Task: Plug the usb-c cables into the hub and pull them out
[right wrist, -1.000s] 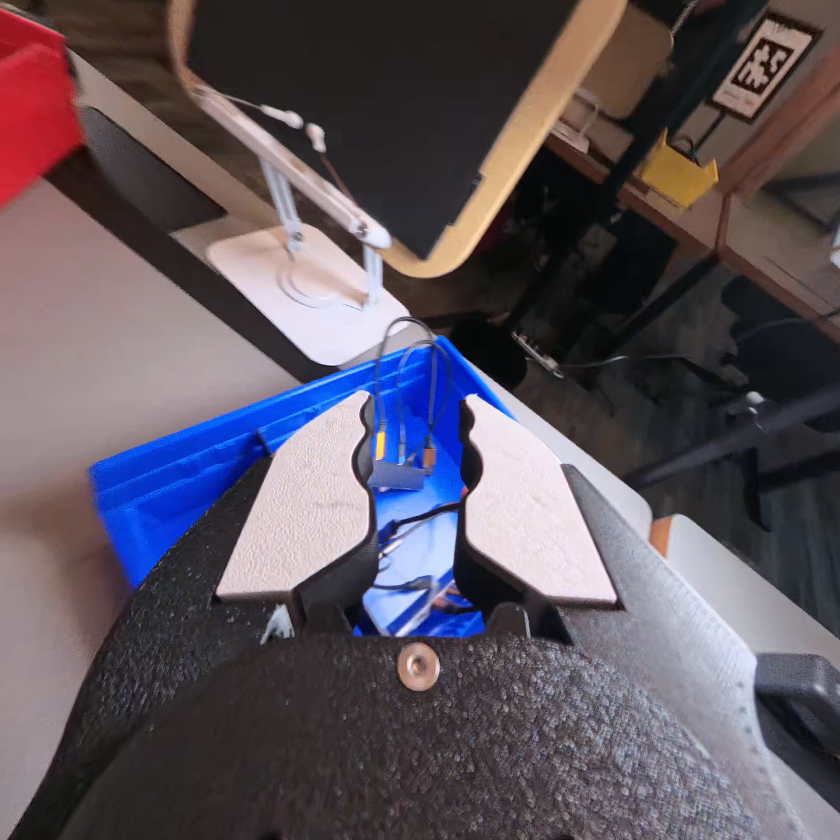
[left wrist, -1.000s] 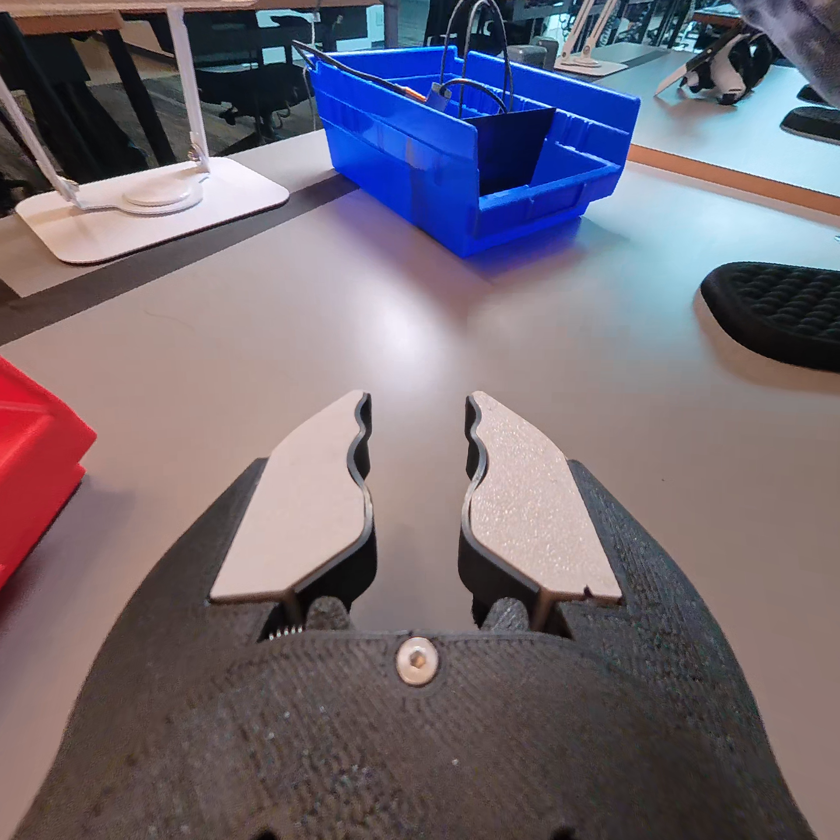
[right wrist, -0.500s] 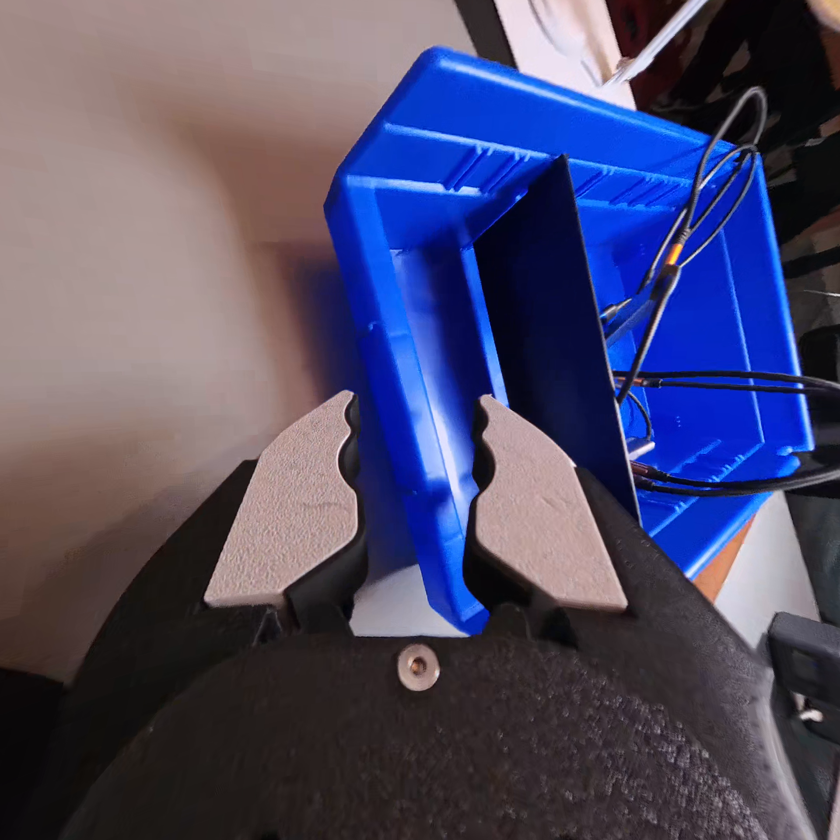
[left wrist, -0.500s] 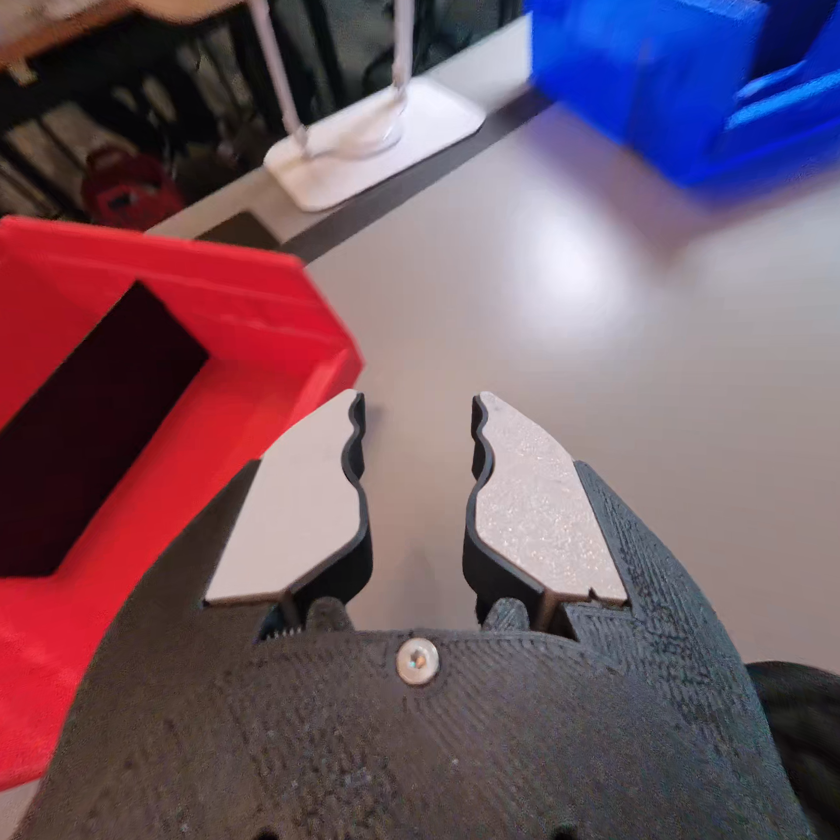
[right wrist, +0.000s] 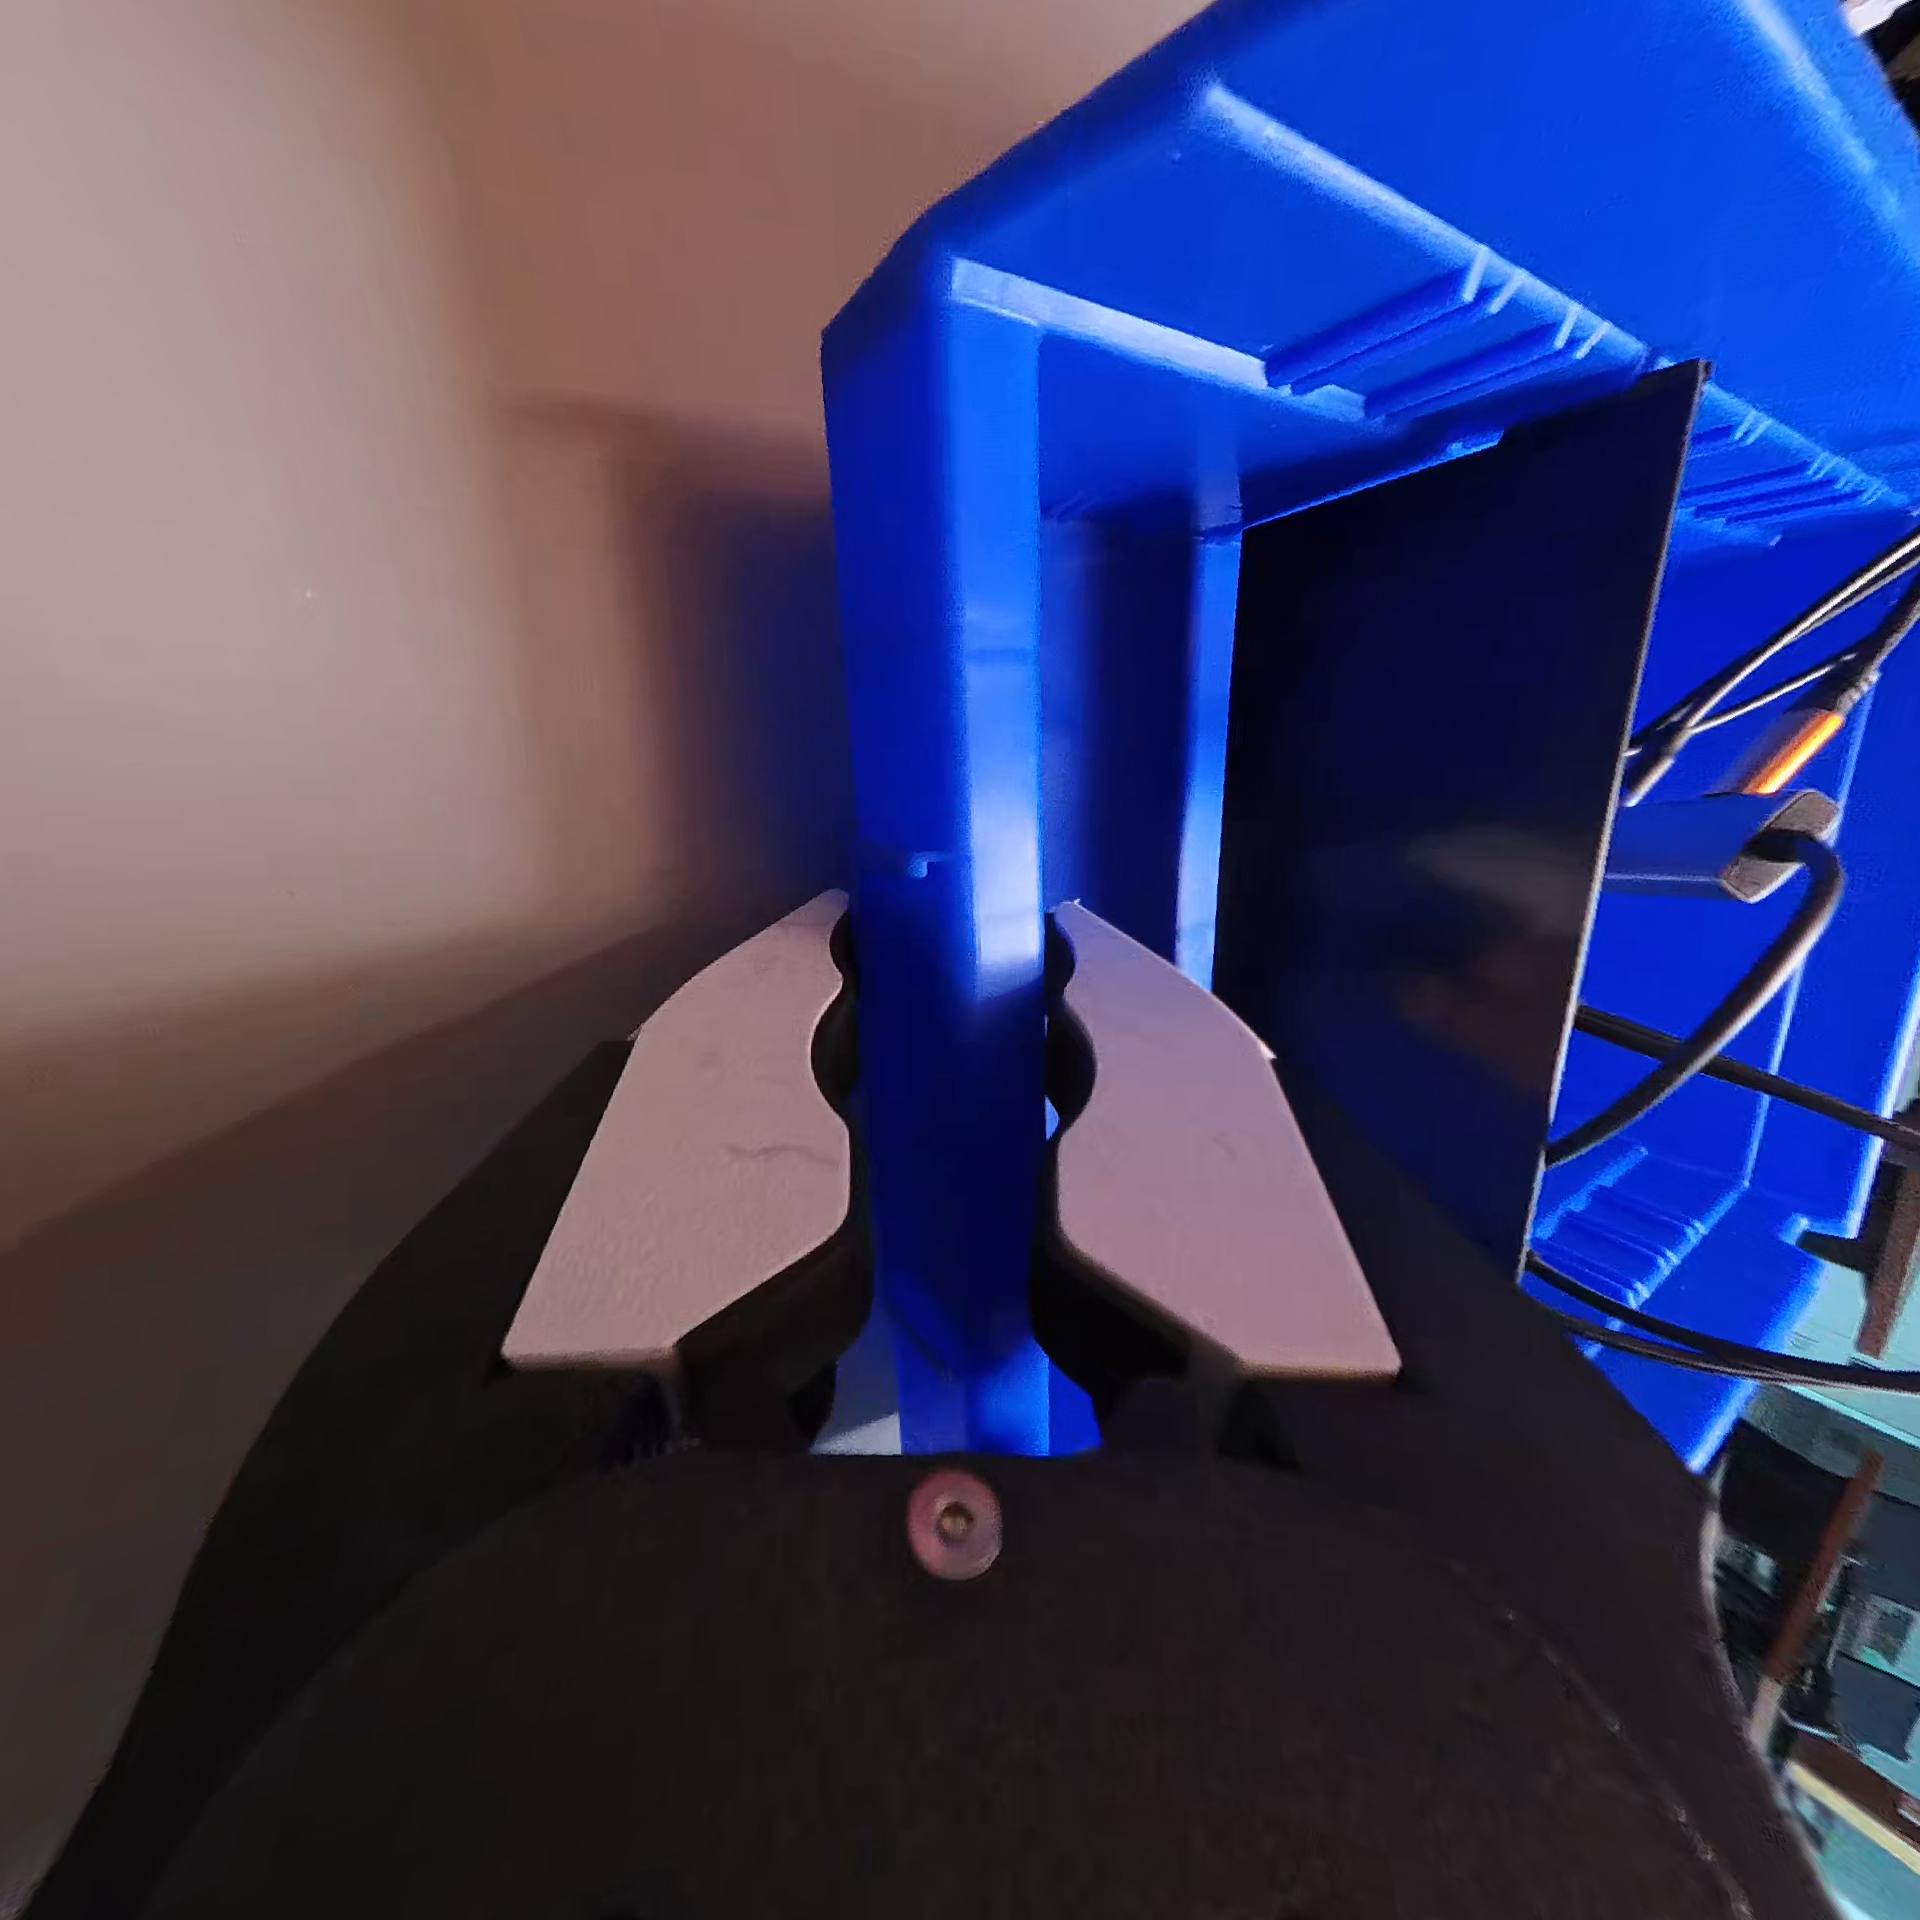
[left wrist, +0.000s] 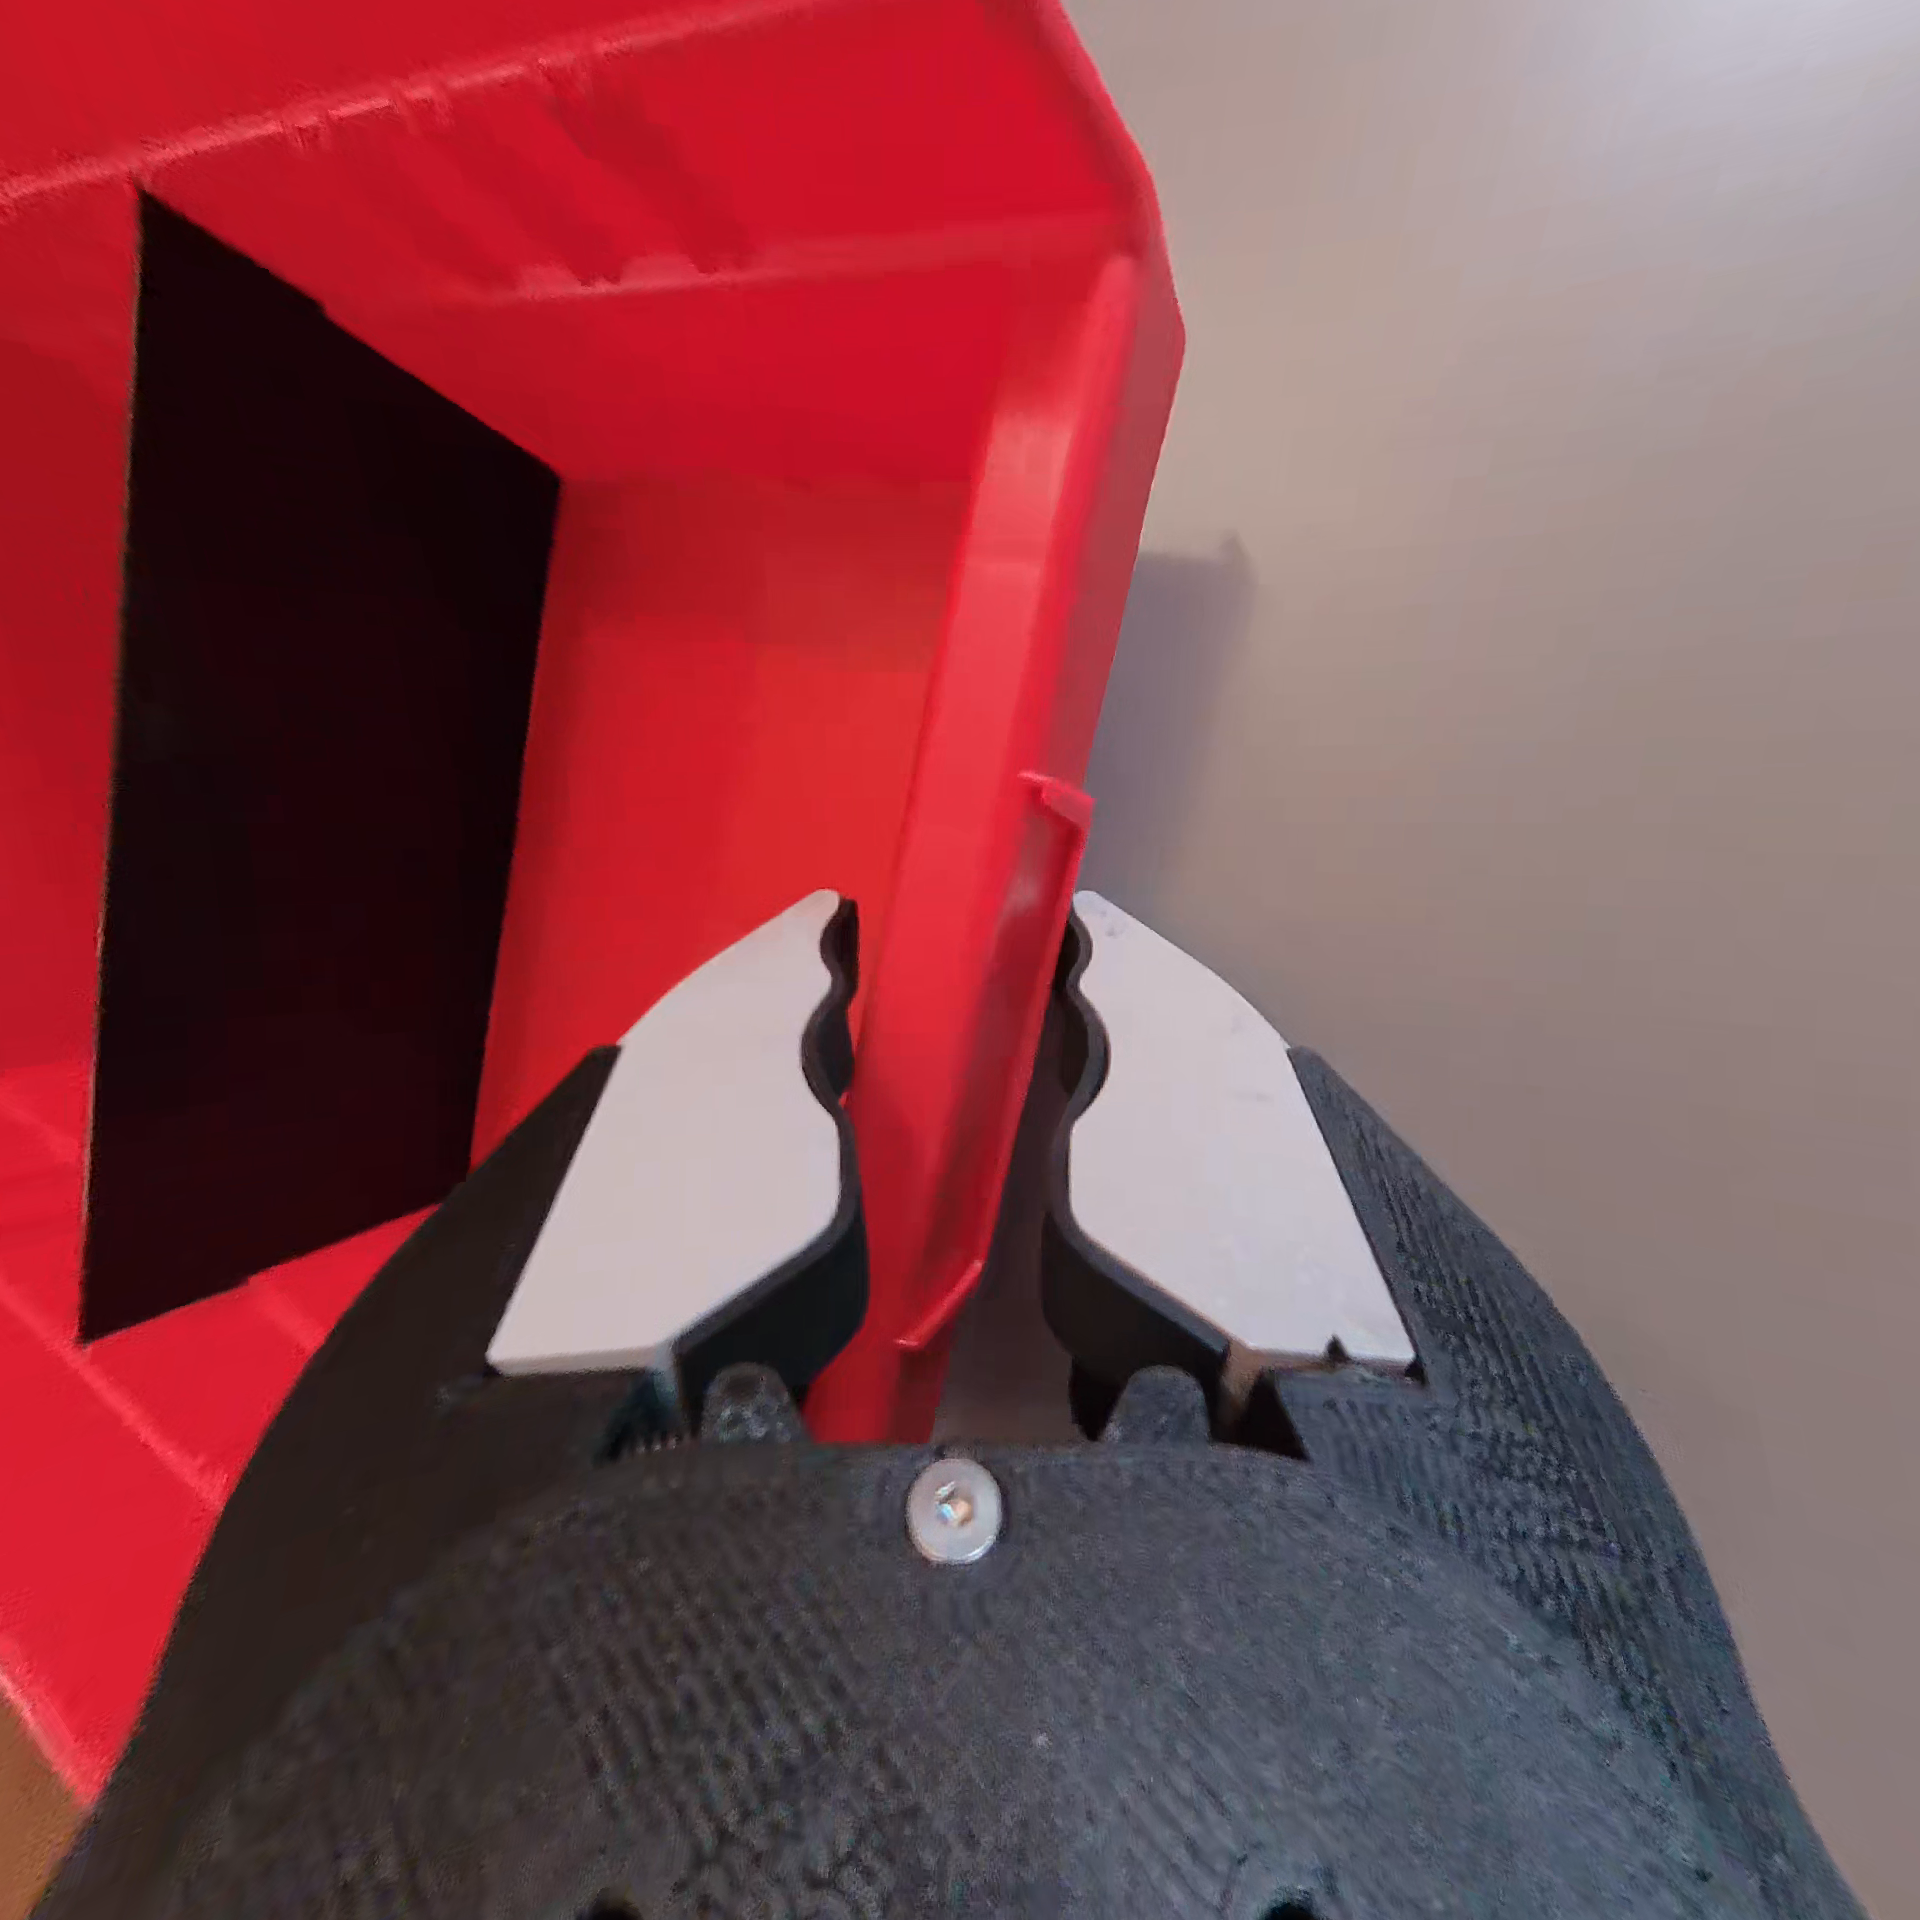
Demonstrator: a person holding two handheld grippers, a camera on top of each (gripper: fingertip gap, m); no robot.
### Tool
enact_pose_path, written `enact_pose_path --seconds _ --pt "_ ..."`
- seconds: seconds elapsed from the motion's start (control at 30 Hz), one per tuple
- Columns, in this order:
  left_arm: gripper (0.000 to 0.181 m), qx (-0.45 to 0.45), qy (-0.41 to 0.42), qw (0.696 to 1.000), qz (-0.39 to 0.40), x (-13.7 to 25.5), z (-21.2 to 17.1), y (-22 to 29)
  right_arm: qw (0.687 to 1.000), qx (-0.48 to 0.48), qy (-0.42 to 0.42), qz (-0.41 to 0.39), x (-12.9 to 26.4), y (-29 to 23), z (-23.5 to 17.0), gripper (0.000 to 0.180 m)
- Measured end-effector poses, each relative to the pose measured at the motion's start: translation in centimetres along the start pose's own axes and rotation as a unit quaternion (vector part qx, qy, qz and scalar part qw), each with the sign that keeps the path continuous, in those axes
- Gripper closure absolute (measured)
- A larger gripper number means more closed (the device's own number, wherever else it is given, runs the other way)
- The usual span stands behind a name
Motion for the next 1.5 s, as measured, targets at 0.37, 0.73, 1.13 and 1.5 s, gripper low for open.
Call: enact_pose_path --seconds 0.37,0.73,1.13,1.5 --pt "0.144 -0.065 0.061 0.996 -0.029 2.6 2.7 5.4 0.999 0.036 0.02 -0.024 1.4 -4.0 1.3 0.148" --pt "0.143 -0.178 0.161 0.965 -0.102 4.7 10.2 14.3 0.996 0.076 0.044 -0.011 3.6 -9.8 3.3 0.148" --pt "0.138 -0.01 0.318 0.939 -0.126 10.3 14.3 16.3 0.941 -0.143 0.299 -0.073 14.2 -11.5 1.4 0.139" --pt "0.13 0.176 0.301 0.903 -0.253 14.0 17.4 22.5 0.827 -0.45 0.305 -0.147 11.8 -9.0 -7.4 0.13"
Point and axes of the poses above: each gripper's, where its closed fingertips meet, x back along the fingers, z out of its top, y = z × x across the jaws, the point moved 5 cm from there along x, back along the fingers, and after that the axes turned 10 degrees about z, right-handed, at the moved point
